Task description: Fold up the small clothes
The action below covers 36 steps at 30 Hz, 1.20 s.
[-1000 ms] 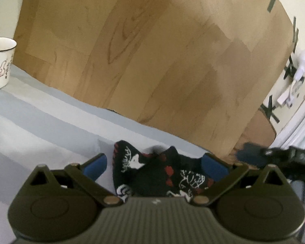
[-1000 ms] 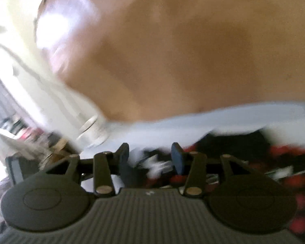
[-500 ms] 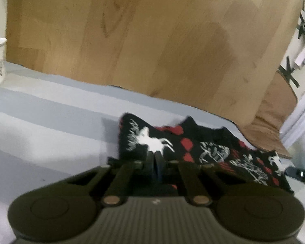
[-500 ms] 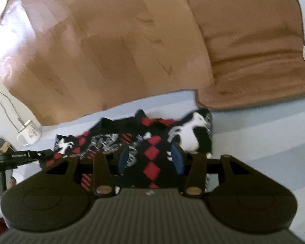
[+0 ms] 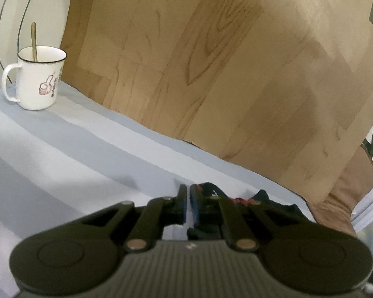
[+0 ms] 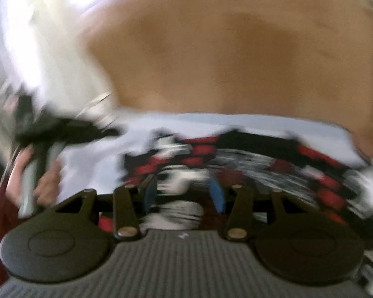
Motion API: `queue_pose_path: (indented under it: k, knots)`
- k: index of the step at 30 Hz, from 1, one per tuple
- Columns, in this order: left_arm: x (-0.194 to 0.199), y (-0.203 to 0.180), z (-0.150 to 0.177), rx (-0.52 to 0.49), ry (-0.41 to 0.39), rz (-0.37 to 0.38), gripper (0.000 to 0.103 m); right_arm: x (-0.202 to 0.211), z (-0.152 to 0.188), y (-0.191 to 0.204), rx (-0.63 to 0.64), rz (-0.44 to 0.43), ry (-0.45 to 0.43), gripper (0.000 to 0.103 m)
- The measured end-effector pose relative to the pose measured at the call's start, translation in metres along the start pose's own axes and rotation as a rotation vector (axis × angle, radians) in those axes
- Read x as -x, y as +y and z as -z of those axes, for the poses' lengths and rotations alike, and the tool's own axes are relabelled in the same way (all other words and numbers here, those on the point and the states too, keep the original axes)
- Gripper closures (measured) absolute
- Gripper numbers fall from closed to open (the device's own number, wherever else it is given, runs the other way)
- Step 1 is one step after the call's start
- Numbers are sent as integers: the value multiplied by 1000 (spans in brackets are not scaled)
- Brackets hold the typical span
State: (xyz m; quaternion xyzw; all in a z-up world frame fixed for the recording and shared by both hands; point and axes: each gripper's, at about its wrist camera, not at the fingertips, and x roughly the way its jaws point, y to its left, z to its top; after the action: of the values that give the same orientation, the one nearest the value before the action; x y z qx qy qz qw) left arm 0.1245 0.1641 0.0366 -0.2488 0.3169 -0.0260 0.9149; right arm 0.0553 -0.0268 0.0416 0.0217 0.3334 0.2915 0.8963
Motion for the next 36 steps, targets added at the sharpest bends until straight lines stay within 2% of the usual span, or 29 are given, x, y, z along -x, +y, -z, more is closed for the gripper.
queue_pose_path:
  k: [2, 4, 6, 8, 9, 10, 11, 12, 15, 19, 20, 21, 23, 25, 26, 28, 30, 32, 33, 34, 35, 36]
  knots:
    - [1, 1, -1, 8, -6, -5, 98, -25, -7, 38, 139, -23, 41, 51]
    - [3, 2, -5, 18, -19, -12, 98, -52, -9, 67, 268, -11, 82, 50]
    - [8, 7, -8, 36, -35, -11, 98, -80, -6, 87, 380, 33, 145, 49]
    - [13, 14, -12, 64, -51, -4, 98, -106, -3, 96, 450, 116, 183, 53]
    - [14, 17, -14, 77, -55, 1, 98, -113, -4, 97, 454, 126, 180, 72]
    - [15, 19, -15, 90, -59, 7, 98, -116, -6, 96, 429, 114, 174, 91]
    - [17, 21, -17, 100, -64, 12, 98, -117, -11, 93, 373, 78, 169, 93]
    - [19, 22, -18, 106, -69, 15, 98, -117, -18, 90, 298, 41, 152, 100]
    - [26, 26, -21, 120, -97, 17, 95, -117, -35, 80, 61, -93, 81, 100]
    - [36, 38, -25, 160, -138, -7, 95, -104, -48, 70, -87, -142, -18, 100]
    - [36, 41, -26, 172, -138, -8, 95, -98, -50, 69, -68, -111, -45, 100]
    - [36, 42, -26, 179, -134, -10, 95, -96, -51, 71, -22, -70, -60, 94]
    - [35, 41, -26, 177, -128, -14, 95, -95, -48, 74, 76, -24, -14, 85]
    - [35, 38, -25, 163, -127, -16, 94, -100, -38, 81, 168, -36, 64, 57]
    - [36, 38, -25, 159, -128, -16, 93, -102, -30, 88, 231, -31, 95, 52]
    - [36, 38, -26, 157, -131, -16, 87, -110, -13, 101, 385, 11, 149, 49]
    - [36, 39, -25, 159, -130, -15, 84, -120, 1, 109, 504, 99, 176, 49]
    - [35, 39, -25, 162, -126, -10, 84, -126, 13, 109, 635, 203, 162, 52]
    - [34, 39, -25, 162, -124, -8, 84, -131, 17, 108, 683, 230, 160, 76]
    - [34, 39, -25, 161, -122, -5, 84, -134, 17, 106, 688, 225, 165, 82]
    - [34, 38, -25, 160, -121, -2, 84, -136, 13, 104, 644, 205, 164, 85]
    - [35, 38, -25, 159, -122, 2, 84, -134, 5, 101, 572, 170, 146, 93]
